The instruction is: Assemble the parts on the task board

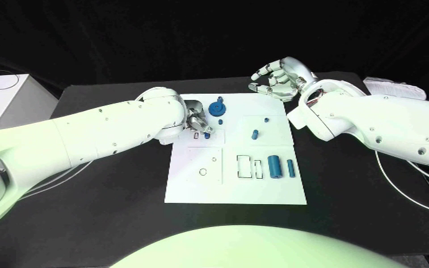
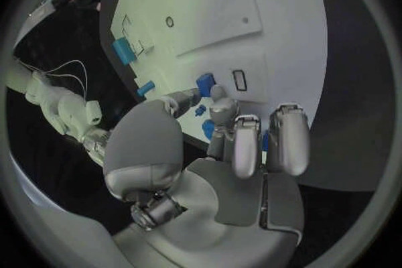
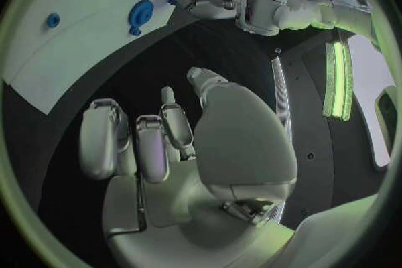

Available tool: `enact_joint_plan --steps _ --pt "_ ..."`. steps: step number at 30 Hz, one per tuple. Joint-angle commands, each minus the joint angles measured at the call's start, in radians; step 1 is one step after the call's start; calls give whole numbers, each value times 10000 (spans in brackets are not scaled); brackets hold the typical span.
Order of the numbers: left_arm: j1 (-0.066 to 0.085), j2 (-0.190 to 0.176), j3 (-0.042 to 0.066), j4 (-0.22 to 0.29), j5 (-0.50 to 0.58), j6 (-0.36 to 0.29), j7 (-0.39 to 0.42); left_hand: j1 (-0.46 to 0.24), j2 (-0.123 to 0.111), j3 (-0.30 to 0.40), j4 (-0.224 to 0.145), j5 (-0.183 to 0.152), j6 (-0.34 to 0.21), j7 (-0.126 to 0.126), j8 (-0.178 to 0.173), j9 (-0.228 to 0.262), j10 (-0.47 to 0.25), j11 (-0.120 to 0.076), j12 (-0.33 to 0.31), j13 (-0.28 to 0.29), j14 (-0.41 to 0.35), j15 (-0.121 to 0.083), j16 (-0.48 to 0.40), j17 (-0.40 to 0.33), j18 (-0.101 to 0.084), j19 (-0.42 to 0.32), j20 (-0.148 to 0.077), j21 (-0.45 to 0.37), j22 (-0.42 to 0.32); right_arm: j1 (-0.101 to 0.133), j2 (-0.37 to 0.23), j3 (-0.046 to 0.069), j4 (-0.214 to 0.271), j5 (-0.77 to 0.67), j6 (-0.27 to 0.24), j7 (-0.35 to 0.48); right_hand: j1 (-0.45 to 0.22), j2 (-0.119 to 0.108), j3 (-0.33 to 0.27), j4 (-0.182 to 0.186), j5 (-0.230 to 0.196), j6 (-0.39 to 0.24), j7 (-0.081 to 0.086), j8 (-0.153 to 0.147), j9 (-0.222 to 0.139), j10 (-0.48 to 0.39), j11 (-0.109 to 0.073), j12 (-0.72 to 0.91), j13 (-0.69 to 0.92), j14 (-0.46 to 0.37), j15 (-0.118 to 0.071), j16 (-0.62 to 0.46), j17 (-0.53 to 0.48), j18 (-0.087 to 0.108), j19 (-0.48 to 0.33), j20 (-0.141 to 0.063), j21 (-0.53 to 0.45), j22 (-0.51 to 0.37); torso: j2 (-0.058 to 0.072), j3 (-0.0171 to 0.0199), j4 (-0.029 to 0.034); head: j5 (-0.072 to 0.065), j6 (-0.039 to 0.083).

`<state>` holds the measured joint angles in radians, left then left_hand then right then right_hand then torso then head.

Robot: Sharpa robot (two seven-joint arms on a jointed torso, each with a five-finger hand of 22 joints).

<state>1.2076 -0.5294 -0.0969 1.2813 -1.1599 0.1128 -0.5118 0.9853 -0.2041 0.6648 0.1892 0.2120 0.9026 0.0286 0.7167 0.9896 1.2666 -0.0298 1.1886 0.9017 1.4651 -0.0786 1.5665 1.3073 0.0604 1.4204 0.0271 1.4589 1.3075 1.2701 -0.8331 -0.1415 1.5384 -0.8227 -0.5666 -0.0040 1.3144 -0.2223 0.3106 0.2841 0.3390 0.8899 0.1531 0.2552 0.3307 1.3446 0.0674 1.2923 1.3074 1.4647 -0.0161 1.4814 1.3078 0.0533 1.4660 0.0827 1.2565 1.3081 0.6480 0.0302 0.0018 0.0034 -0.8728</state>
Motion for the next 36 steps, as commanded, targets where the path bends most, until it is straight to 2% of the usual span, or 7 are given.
enact_joint_plan --steps 1,8,10,21,28,33,36 --pt "-9 32 -2 -15 24 69 -47 -101 -45 -95 26 -68 4 75 -58 12 -75 -5 34 -18 1046 -51 23 2605 -62 14 15 -21 307 -5 -3 2 22 -107 49 85 -91 -21 -1 16 34 -95 6 24 12 -86 14 -66 310 577 81 -60 850 111 -3 96 -93 1008 0 -1 0 -2 2" --pt "-9 20 -3 -27 16 108 -82 -109 -81 -306 134 -70 -1 88 -85 35 -103 6 26 -33 1040 -41 11 2586 -58 1 22 -34 290 -5 -8 2 28 -107 50 87 -125 -19 -13 20 31 -123 11 26 13 -161 20 -145 242 548 86 -110 774 140 -57 102 -253 928 -4 2 1 -3 2" --pt "-9 7 -3 -17 14 117 -90 -145 -169 -728 337 -53 10 104 -118 76 -121 23 38 -21 1038 -27 7 2581 -58 -3 35 -43 287 -5 -11 2 28 -107 49 89 -140 -18 -20 21 28 -137 14 27 14 -205 23 -194 200 530 89 -144 721 156 -86 105 -342 884 -5 1 3 -8 2" --pt "-10 -87 -1 77 -8 132 -113 -150 -348 -1974 977 -102 35 116 -212 188 -145 37 74 10 1038 -14 8 2582 -59 7 46 -48 309 -5 -15 2 16 -99 46 105 -235 30 -64 17 33 -271 28 76 41 -891 35 -1024 -531 304 97 -581 107 334 -412 121 -1383 353 -1 -1 -2 -8 2" --pt "-12 -151 8 171 10 31 -103 -245 -285 -2274 1029 -178 45 109 -236 212 -147 32 79 8 1036 -17 4 2577 -56 2 43 -56 302 -6 -15 2 3 -93 53 117 -260 53 -87 20 37 -361 28 134 70 -1396 31 -1732 -1199 165 90 -913 -302 443 -592 116 -2092 -27 -1 -5 3 -13 2" --pt "-11 -283 90 371 175 -131 -50 -299 -238 -2380 1034 -205 51 105 -245 221 -136 29 94 28 1039 -19 9 2584 -58 7 42 -53 311 -7 -9 2 -34 -83 38 137 -284 68 -102 27 38 -416 31 169 88 -1641 31 -2097 -1565 109 88 -1070 -470 493 -668 113 -2451 -225 -11 -2 4 -17 2" --pt "-9 -391 219 553 393 -191 -35 -300 -237 -2382 1034 -206 51 105 -245 221 -136 29 93 28 1039 -19 8 2584 -58 7 42 -53 311 -9 -3 2 -74 -75 25 151 -289 75 -106 27 40 -439 32 183 95 -1736 32 -2239 -1709 89 88 -1126 -528 509 -692 112 -2574 -293 -15 -6 2 -13 2"
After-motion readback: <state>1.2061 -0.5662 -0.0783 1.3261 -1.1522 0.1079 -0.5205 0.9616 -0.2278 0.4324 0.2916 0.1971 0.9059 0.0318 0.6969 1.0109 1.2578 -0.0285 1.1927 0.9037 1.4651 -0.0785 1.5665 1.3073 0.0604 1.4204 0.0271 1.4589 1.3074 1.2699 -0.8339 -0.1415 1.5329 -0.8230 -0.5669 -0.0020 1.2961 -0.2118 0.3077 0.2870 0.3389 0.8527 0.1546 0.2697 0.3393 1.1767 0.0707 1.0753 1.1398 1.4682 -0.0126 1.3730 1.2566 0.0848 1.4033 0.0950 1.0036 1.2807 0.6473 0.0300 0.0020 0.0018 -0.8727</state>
